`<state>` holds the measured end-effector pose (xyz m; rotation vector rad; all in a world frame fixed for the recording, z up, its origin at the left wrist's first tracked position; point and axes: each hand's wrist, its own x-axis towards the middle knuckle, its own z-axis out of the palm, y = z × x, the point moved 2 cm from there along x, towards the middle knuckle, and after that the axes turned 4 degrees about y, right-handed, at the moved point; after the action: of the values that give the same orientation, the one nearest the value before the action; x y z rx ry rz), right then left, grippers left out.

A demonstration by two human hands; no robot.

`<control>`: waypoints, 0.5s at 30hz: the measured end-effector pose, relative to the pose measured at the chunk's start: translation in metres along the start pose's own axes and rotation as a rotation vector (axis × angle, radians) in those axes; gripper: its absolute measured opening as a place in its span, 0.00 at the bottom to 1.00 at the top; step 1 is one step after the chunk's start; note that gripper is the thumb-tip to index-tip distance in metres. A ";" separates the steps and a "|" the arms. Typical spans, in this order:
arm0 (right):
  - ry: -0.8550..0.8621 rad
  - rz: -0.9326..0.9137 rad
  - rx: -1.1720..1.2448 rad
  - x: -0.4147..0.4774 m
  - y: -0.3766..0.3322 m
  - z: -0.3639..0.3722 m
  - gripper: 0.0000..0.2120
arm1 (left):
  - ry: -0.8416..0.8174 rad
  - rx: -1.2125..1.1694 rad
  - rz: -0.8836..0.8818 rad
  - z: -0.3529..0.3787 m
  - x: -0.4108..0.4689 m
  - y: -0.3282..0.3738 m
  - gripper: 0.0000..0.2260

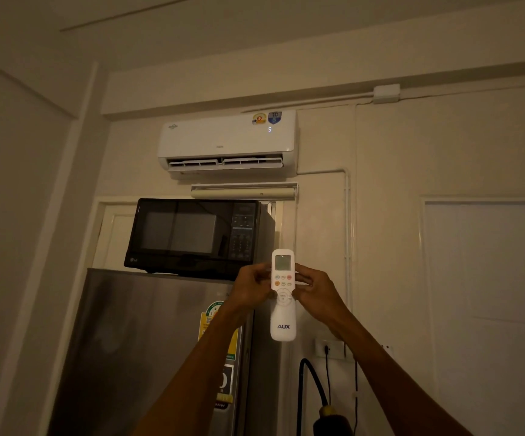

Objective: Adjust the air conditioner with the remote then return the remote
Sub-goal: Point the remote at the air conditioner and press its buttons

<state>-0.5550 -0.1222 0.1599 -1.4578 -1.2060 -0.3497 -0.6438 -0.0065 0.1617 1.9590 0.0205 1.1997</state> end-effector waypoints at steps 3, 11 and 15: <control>-0.009 -0.015 -0.016 0.002 0.001 -0.003 0.23 | -0.009 0.005 0.006 0.000 0.001 0.001 0.20; -0.011 -0.003 -0.015 0.006 0.016 -0.012 0.25 | -0.036 0.059 0.027 0.010 0.009 -0.003 0.22; -0.013 0.022 -0.009 0.014 0.031 -0.017 0.27 | -0.033 0.068 0.010 0.020 0.017 -0.009 0.22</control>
<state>-0.5174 -0.1249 0.1587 -1.4825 -1.1994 -0.3314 -0.6162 -0.0058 0.1640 2.0401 0.0346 1.1865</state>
